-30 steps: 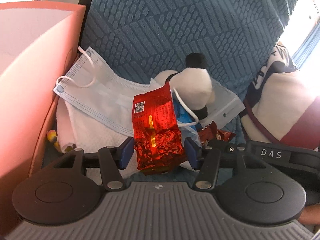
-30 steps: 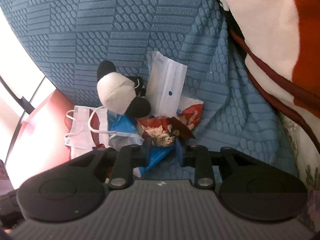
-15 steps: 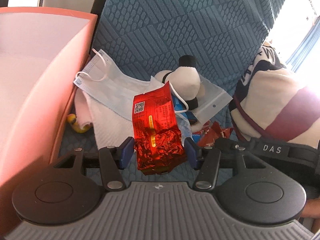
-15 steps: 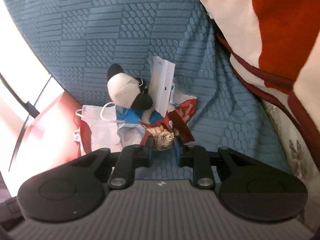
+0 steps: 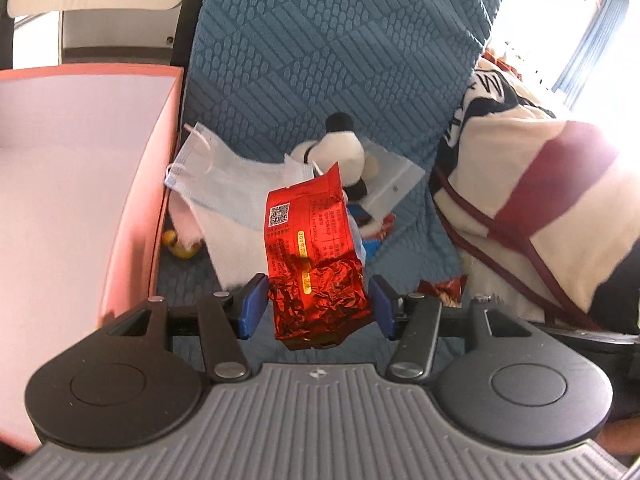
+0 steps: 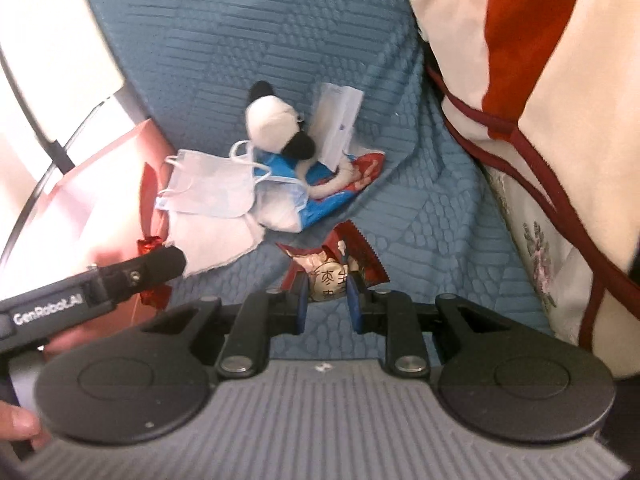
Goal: Organize soft objects
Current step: 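Carry the red packet with the left tool while the right tool carries the wrapper over the pink box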
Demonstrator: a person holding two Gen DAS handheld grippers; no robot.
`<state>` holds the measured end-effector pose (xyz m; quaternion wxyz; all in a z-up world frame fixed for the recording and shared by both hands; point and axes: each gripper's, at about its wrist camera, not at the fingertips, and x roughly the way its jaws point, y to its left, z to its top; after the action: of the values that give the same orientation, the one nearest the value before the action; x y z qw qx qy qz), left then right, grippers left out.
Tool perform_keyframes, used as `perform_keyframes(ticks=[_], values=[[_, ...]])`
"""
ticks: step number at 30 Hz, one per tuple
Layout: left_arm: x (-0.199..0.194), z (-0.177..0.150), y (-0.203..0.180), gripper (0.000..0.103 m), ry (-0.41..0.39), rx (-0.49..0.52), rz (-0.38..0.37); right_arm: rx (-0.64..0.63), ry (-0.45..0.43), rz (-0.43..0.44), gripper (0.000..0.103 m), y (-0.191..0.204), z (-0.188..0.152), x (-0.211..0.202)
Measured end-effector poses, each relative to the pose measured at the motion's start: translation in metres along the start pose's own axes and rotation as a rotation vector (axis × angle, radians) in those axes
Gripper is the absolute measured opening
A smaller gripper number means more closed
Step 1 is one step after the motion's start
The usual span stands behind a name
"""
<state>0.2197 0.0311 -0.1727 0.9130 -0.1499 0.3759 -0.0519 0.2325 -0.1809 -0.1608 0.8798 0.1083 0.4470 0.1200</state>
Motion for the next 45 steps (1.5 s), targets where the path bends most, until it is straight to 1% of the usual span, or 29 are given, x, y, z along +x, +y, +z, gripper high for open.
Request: perform_keyframes(ticks=[2, 5, 12, 22, 25, 32, 38, 45], values=[[-0.009, -0.006, 0.000, 0.061, 0.007, 0.007, -0.008, -0.027, -0.016, -0.009, 0.024, 0.006, -0.006, -0.010], [-0.020, -0.016, -0.002, 0.061, 0.020, 0.027, -0.001, -0.058, -0.035, -0.026, 0.024, 0.013, -0.015, -0.024], [-0.045, -0.029, -0.012, 0.061, 0.032, 0.069, -0.004, -0.076, -0.056, -0.039, 0.024, 0.020, -0.031, -0.048], [-0.078, -0.018, -0.024, 0.061, -0.005, 0.091, -0.025, -0.082, -0.089, -0.025, 0.024, 0.030, -0.036, -0.079], [-0.086, -0.014, -0.022, 0.061, -0.010, 0.078, -0.018, -0.086, -0.103, -0.018, 0.024, 0.034, -0.034, -0.088], [-0.112, 0.000, -0.015, 0.061, -0.040, 0.075, -0.005, -0.106, -0.131, 0.019, 0.024, 0.050, -0.026, -0.101], [-0.139, 0.013, -0.002, 0.061, -0.078, 0.055, 0.013, -0.147, -0.148, 0.074, 0.024, 0.073, -0.016, -0.109], [-0.167, 0.024, 0.020, 0.061, -0.120, 0.020, 0.056, -0.202, -0.168, 0.142, 0.024, 0.104, -0.004, -0.113]])
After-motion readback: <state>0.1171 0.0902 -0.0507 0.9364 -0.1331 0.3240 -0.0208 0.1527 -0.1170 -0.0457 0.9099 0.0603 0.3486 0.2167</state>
